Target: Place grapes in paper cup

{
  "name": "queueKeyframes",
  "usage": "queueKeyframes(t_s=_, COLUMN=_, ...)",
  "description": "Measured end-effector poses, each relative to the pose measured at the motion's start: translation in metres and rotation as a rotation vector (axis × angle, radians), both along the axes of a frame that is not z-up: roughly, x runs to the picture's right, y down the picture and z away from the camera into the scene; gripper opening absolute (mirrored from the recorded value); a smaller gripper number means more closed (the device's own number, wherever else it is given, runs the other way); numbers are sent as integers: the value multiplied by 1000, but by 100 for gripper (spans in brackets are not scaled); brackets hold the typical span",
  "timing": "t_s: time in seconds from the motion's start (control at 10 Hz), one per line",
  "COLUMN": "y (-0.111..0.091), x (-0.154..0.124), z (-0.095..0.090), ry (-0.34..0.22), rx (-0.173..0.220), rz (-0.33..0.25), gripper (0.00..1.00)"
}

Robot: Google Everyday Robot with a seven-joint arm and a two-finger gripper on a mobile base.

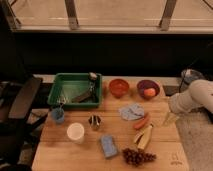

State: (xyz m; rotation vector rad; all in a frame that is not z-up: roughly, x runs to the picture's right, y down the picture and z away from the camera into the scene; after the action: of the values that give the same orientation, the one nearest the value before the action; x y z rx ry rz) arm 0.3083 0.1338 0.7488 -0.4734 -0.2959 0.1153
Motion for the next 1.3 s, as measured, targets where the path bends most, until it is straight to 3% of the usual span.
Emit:
queueKeyframes(t_s=0.3, y=35, x=-35, z=-9, ry=-105, rx=-16, rz=-168, gripper=78)
queueKeyframes(t_s=0.5, y=55, x=-50, z=-18, ry=-174, rx=-23, rz=-249, gripper=78)
queueKeyframes(t_s=0.9, y=98, x=-82, z=-41, ry=-302, rx=-45, rz=-353, gripper=78)
queueKeyframes(t_s=1.2, y=148, x=-100, z=-53, ry=-380, rx=-54, rz=-469, gripper=78)
queueKeyframes(t_s=1.3, y=160, x=-104, z=-52, ry=-397, rx=-62, rz=-484, gripper=78)
